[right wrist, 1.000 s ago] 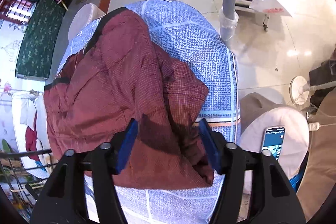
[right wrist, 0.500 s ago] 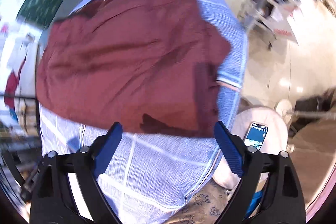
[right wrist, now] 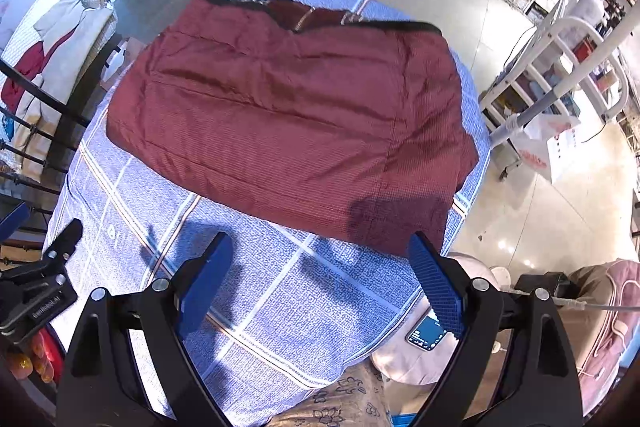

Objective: Fold large clothes

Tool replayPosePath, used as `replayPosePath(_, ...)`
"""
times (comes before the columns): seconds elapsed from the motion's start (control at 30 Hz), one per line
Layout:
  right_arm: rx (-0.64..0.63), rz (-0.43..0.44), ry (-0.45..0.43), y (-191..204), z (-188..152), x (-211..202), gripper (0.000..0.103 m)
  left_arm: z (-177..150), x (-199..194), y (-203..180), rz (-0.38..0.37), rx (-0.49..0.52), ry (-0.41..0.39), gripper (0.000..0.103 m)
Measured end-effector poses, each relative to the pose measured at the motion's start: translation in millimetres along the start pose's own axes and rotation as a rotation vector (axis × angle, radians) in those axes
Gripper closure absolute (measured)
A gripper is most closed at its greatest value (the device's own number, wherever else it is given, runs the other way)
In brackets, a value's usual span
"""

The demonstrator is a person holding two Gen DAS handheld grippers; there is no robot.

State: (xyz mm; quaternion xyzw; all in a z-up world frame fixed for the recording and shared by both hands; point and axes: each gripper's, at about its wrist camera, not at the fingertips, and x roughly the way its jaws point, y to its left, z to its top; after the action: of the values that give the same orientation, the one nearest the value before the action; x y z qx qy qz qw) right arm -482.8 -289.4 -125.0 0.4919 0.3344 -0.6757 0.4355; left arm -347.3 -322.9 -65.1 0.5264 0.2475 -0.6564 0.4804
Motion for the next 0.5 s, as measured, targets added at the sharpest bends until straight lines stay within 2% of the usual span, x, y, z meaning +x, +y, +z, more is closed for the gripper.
replayPosePath(0.2,-0.013,-0.004,-0.033,2,0,-17,0.015,-3,-1,-8,0.031,0.037,0.028,0.006)
replayPosePath(0.33,-0.024,-0.007,-0.051,5,-3,-24,0.015,-4,0,-8,0.005,0.022,0.046,0.006)
replayPosePath(0.5,-0.026,-0.013,-0.061,5,-7,-28,0.015,-5,-3,-11,0.026,0.025,0.045,0.006)
